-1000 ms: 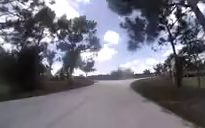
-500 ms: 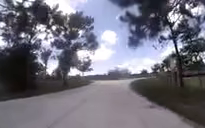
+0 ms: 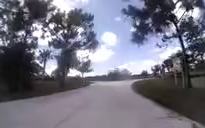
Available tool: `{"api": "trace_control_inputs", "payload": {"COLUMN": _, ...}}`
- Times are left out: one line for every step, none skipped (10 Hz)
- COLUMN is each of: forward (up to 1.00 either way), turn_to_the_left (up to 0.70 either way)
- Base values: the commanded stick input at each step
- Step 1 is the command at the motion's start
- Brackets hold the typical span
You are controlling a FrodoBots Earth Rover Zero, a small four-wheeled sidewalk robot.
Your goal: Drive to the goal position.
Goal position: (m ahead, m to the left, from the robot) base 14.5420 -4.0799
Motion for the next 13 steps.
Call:
{"api": "trace_control_inputs", "payload": {"forward": 0.85, "turn_to_the_left": -0.08}}
{"api": "trace_control_inputs", "payload": {"forward": 0.85, "turn_to_the_left": -0.03}}
{"api": "trace_control_inputs", "payload": {"forward": 0.85, "turn_to_the_left": 0.00}}
{"api": "trace_control_inputs", "payload": {"forward": 0.85, "turn_to_the_left": 0.00}}
{"api": "trace_control_inputs", "payload": {"forward": 0.85, "turn_to_the_left": 0.00}}
{"api": "trace_control_inputs", "payload": {"forward": 0.85, "turn_to_the_left": -0.21}}
{"api": "trace_control_inputs", "payload": {"forward": 0.85, "turn_to_the_left": -0.28}}
{"api": "trace_control_inputs", "payload": {"forward": 0.85, "turn_to_the_left": -0.27}}
{"api": "trace_control_inputs", "payload": {"forward": 0.85, "turn_to_the_left": -0.02}}
{"api": "trace_control_inputs", "payload": {"forward": 0.85, "turn_to_the_left": 0.00}}
{"api": "trace_control_inputs", "payload": {"forward": 0.85, "turn_to_the_left": 0.00}}
{"api": "trace_control_inputs", "payload": {"forward": 0.85, "turn_to_the_left": 0.00}}
{"api": "trace_control_inputs", "payload": {"forward": 0.85, "turn_to_the_left": 0.00}}
